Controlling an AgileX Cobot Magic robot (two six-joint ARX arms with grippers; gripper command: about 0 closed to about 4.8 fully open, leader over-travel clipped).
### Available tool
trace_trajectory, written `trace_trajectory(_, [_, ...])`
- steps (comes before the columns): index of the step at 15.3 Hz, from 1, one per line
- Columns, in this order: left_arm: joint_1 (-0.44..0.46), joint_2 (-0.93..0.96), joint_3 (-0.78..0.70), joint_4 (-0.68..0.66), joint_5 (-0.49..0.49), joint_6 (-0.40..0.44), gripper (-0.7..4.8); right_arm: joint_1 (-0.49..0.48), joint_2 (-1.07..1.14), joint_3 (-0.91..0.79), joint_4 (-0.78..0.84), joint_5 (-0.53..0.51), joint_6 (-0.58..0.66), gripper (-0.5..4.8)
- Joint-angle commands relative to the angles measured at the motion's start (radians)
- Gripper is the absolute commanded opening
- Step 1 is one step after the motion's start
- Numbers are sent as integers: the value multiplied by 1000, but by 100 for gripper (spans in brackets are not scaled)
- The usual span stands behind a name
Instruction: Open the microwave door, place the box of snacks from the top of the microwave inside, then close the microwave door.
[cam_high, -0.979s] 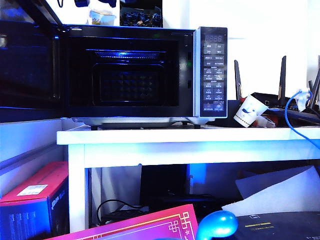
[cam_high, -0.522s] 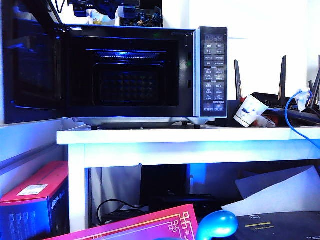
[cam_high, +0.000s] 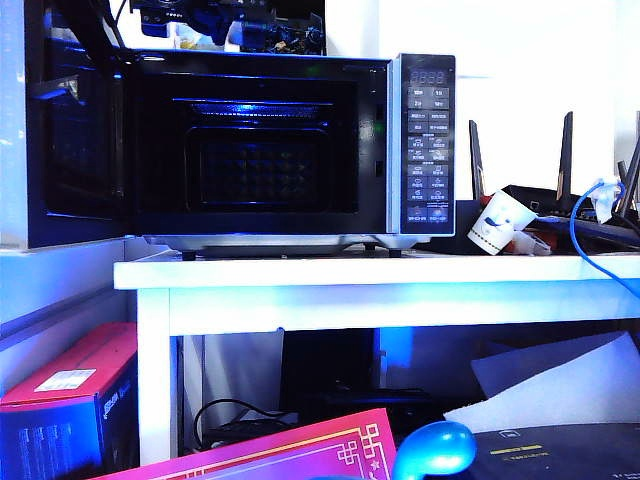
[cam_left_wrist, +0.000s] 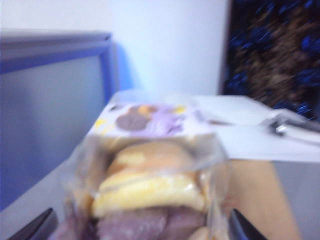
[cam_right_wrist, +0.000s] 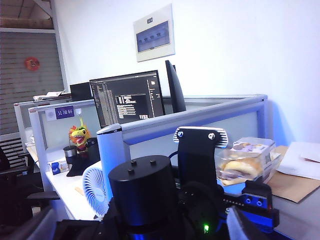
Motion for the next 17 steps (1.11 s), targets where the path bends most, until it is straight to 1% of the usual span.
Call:
trace_trajectory(1, [-1,-4,6,26,-13,-6,479,2,-8,5,17,-3,5,479])
trace_trajectory(4, [7,0,6,86,13,-8,479,2,-8,5,19,-6,31,479])
trace_trajectory(6, [16,1,7,97,20,-8,479,2,-8,5,40,-6,31,479])
trace_trajectory(8, [32,9,7,108,57,-12,479,2,-8,5,56,-10,31,479])
trace_trajectory(9, [40,11,7,107,61,-12,479,2,-8,5,56,-11,32,479])
trace_trajectory(10, [43,15,7,108,84,-22,479,7,-8,5,56,-10,31,479])
trace_trajectory(11, [49,20,7,100,127,-40,479,9,-8,5,61,-16,32,479])
trace_trajectory(14, [60,32,7,85,192,-89,479,11,-14,5,62,-25,34,479])
trace_trajectory(16, [60,35,7,78,205,-91,479,11,-16,6,63,-26,35,479])
trace_trajectory(17, [60,37,7,78,237,-103,479,11,-16,6,62,-26,35,479])
